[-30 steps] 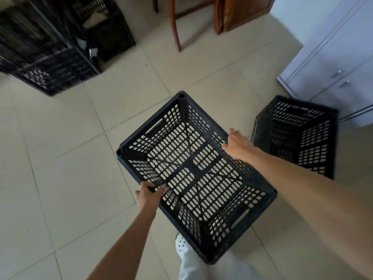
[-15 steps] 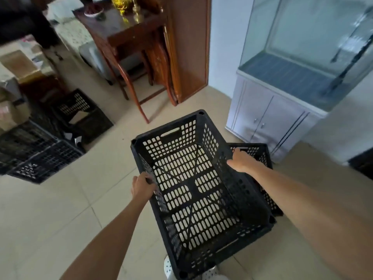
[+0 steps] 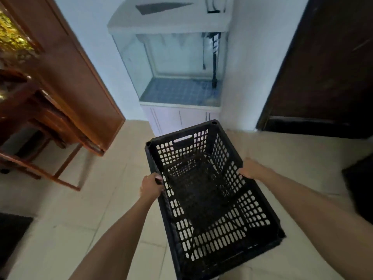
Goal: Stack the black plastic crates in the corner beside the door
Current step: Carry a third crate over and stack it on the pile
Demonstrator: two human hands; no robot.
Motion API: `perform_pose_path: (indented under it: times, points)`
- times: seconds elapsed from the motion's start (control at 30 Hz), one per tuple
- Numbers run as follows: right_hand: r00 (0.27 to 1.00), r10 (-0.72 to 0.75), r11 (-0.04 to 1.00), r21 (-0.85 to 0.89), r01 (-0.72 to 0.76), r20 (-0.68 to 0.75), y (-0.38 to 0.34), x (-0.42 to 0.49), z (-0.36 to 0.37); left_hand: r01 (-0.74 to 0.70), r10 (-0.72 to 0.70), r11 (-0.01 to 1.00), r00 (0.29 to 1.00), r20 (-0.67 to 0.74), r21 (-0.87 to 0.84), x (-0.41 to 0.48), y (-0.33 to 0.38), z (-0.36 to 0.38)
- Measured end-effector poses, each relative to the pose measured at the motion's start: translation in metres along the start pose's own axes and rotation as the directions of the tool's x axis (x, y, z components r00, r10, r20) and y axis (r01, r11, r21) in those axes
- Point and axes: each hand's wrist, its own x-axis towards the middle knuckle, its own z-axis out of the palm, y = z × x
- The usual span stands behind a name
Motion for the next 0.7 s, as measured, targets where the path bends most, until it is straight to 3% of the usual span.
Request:
perform_pose_path:
  times: [0.1, 0.33, 0.53, 0.7]
  points:
    - [0.980, 0.190, 0.977, 0.109, -0.182, -0.064, 0.036, -0.008, -0.025, -0.138, 0.134, 0.990, 0.986, 0.098, 0.035, 0.032, 0.052, 0.016]
    - [0.903, 0.415, 0.875, 0.321, -0.362, -0.112, 0.131, -0.040, -0.064, -0.376, 0.342, 0.925, 0.885, 0.317, 0.052, 0.078, 0.184, 0.068]
    - [0.785, 0.605, 0.699, 0.560, -0.445, -0.131, 0.227, -0.088, -0.071, -0.658, 0.563, 0.752, 0.676, 0.475, 0.046, 0.065, 0.312, 0.133]
    - [0.688, 0.717, 0.561, 0.679, -0.474, -0.113, 0.315, -0.114, -0.078, -0.806, 0.645, 0.588, 0.516, 0.563, 0.064, 0.033, 0.402, 0.199]
